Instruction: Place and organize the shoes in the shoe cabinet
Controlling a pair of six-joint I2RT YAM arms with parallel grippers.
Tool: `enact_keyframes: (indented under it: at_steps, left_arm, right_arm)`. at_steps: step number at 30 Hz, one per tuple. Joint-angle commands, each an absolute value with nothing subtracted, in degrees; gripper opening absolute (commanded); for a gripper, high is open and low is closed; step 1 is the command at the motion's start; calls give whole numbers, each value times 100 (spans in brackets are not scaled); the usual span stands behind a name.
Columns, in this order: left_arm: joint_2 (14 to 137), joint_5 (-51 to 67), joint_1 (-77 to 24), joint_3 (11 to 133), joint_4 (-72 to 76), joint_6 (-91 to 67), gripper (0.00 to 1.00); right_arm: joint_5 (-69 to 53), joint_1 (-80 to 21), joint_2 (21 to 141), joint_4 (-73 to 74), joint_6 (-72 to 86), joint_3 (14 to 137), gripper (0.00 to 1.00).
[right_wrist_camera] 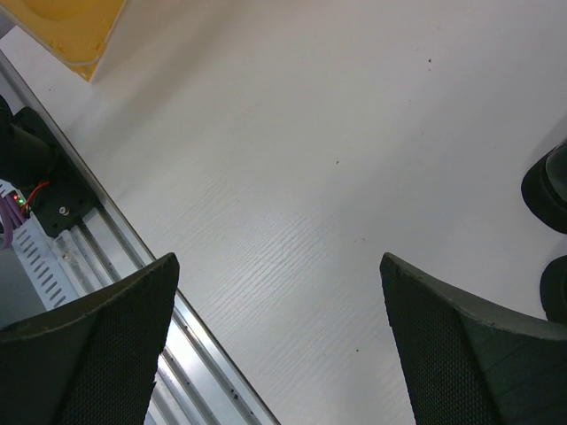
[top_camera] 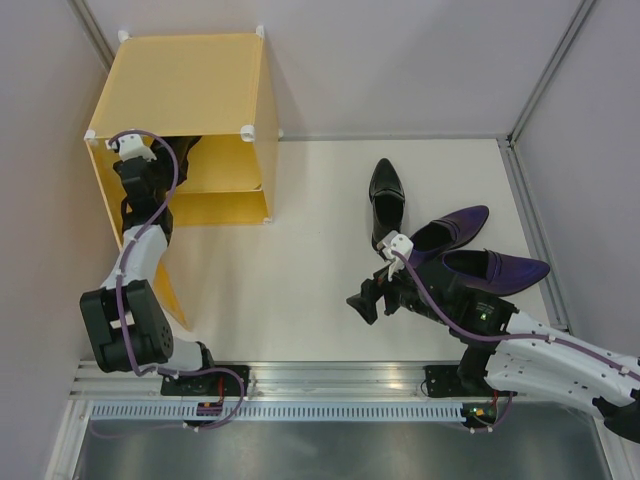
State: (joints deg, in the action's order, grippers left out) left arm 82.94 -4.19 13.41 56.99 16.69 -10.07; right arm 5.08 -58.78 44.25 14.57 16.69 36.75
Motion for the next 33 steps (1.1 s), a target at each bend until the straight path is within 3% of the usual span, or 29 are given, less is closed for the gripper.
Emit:
enact_keyframes:
  at_steps: [1, 8, 17, 24, 33]
  left_arm:
    - [7779, -509, 1345, 5538, 1715, -1274, 80]
    - [6865, -755, 1354, 5098, 819, -1529, 86]
    - [5337, -1914, 1354, 5036, -1492, -1898, 88]
    - [4966, -2189, 1406, 5151, -3145, -2390, 94]
    - [4176, -1943, 1468, 4782, -3463, -2364, 95]
  right_arm:
    - [659, -5915, 4386, 1547, 1643, 4042, 98]
    - [1449, -5915, 4640, 2433, 1915, 4737, 98]
    - [2496, -5784, 5229, 3418, 2311, 5466, 98]
    - [2075, -4152, 5765, 3472, 2197, 5730, 98]
    - [1249, -2525, 7197, 2919, 2267, 6275, 89]
